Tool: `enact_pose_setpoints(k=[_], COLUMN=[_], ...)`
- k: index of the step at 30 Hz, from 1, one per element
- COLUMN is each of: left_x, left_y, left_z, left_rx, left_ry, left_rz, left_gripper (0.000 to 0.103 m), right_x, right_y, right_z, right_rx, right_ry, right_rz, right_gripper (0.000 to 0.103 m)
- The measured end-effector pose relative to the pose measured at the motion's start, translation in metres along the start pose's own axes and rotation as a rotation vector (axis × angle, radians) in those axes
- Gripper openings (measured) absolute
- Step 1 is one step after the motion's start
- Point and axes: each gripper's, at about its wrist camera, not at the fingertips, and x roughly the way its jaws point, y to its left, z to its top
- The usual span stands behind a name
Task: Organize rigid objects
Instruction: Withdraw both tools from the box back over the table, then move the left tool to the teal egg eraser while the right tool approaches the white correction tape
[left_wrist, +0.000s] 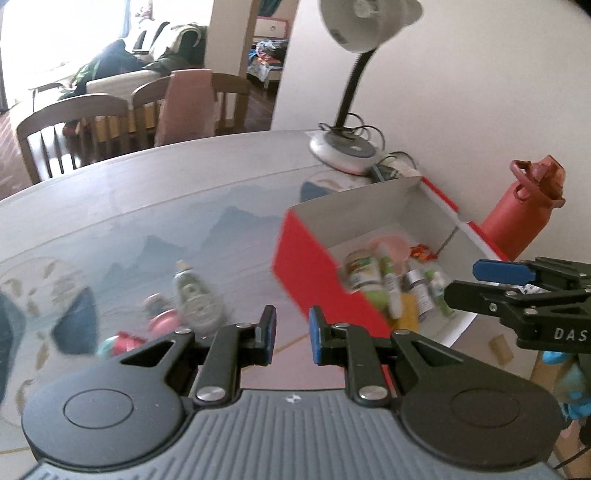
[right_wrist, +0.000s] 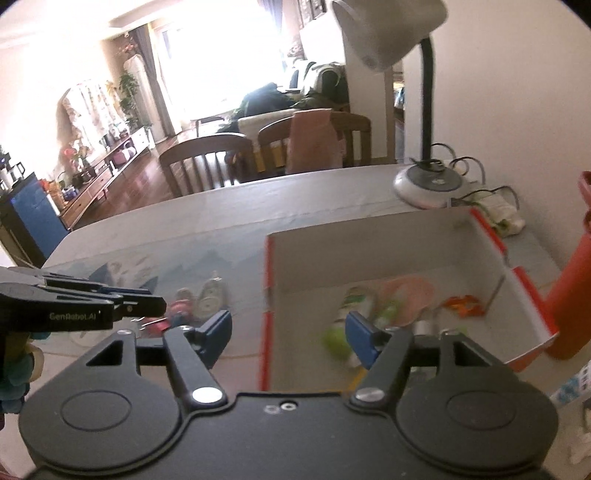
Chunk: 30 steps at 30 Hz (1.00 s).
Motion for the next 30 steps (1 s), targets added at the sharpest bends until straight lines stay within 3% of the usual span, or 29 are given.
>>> enact_pose_setpoints(k=[5, 9, 12, 16, 22, 30], left_x=[-0.019, -0.027, -0.033, -0.040, -0.036, -0.013], left_y=[0.033, 0.057, 0.075, 0.101, 0.133, 0.166], left_z=[-0.014, -0.023, -0.030, -0.040, -0.053, -0.069], left_rx=[-0.019, -0.036, -0.044, -0.075, -0.071, -0.042], left_ry=[-0.013, -0.013, -0.017, -0.038, -0.024, -0.012], left_rz=[0.013, 0.015, 0.023, 0.038, 0.073, 0.134], left_gripper=[0.018, 0.019, 0.033, 0.064, 0.069, 0.074], right_x=[0.009, 0.018, 0.026, 0.042, 0.069, 0.101], right_y=[0.032, 0.057, 0.074, 0.091, 0.105, 0.116], right_z=[-0.003, -0.006, -0.008, -0.005, 0.006, 0.007], right_rx=[-0.011, -0.031, -0.047, -0.057, -0.062, -0.076], right_ry=[0.015, 0.035, 0.044, 0.063, 0.106, 0.159], right_rz=[0.026, 0.049, 0.044, 0.029, 0.025, 0.007], right_gripper=[0.077, 0.078, 0.079, 0.079, 0.086, 0.088])
